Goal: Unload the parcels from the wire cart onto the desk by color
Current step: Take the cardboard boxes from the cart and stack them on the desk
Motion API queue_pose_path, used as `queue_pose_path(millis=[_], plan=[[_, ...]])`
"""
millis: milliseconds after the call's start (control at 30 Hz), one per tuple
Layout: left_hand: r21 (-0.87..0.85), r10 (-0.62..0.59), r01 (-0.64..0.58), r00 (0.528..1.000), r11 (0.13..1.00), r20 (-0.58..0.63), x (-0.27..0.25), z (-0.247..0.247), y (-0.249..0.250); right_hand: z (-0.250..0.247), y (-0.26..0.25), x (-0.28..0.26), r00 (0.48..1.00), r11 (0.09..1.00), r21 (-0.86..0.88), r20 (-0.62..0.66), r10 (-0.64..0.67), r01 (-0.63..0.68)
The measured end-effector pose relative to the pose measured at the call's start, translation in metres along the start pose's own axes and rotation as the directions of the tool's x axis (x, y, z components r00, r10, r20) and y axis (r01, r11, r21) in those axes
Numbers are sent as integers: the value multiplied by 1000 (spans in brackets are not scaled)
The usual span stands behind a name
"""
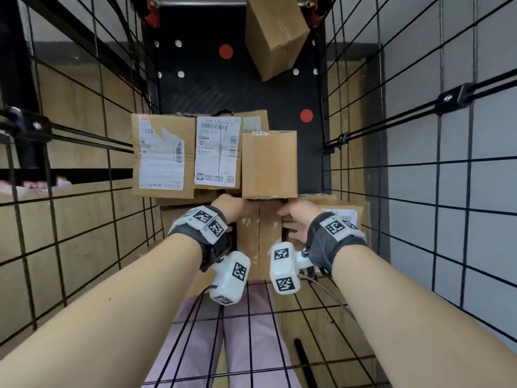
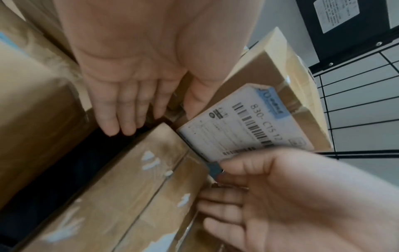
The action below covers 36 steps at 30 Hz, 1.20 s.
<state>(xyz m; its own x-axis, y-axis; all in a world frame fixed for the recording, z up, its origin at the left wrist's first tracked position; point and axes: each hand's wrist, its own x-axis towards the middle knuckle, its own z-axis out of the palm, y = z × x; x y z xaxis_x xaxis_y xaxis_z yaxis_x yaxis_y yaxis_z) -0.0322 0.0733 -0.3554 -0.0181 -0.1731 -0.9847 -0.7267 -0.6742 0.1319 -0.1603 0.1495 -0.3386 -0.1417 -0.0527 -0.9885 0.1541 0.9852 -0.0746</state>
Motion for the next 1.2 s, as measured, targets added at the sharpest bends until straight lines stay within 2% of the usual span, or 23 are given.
queue_pose_path(millis=[133, 267, 333, 433, 533, 600, 667, 767, 900, 967, 1033, 1200], plan=[[12, 16, -15, 999, 1000, -40, -6, -7, 0, 5, -8, 2, 995, 984, 147, 19, 102, -104], [52, 41, -41, 999, 998, -1, -12, -19, 0, 6, -20, -12, 996, 974, 215, 62, 62, -74], [82, 43, -38, 997, 996, -58, -4, -18, -1, 3, -22, -19, 995, 976, 212, 101, 21, -42], [239, 50, -16, 989, 971, -139, -4, -14, 4, 0, -25, -30, 989, 980, 199, 148, -22, -8], [419, 86, 3, 977, 908, -194, -9, -4, 8, 1, -17, -23, 980, 970, 239, 176, -90, 46], [449, 92, 25, 967, 893, -236, -6, 2, 5, 1, -10, -18, 975, 970, 240, 205, -83, 32], [435, 105, 13, 963, 900, -248, 0, 2, 4, -3, -10, -13, 982, 975, 217, 165, -94, 57], [384, 112, -20, 969, 923, -218, 1, -8, 4, -17, -16, -15, 992, 981, 147, -22, -121, 123], [217, 155, -119, 975, 969, -157, -13, -21, 11, -33, -21, -38, 990, 966, 219, -7, -141, 139], [162, 185, -169, 978, 972, -93, -38, -26, 20, -36, -25, -51, 987, 969, 193, -81, -140, 153], [201, 241, -226, 969, 953, -54, -72, -33, 32, -38, -31, -66, 975, 962, 191, -146, -169, 195], [248, 375, -360, 927, 900, -18, -142, -60, 56, -40, -47, -124, 947, 906, 286, -174, -270, 311]])
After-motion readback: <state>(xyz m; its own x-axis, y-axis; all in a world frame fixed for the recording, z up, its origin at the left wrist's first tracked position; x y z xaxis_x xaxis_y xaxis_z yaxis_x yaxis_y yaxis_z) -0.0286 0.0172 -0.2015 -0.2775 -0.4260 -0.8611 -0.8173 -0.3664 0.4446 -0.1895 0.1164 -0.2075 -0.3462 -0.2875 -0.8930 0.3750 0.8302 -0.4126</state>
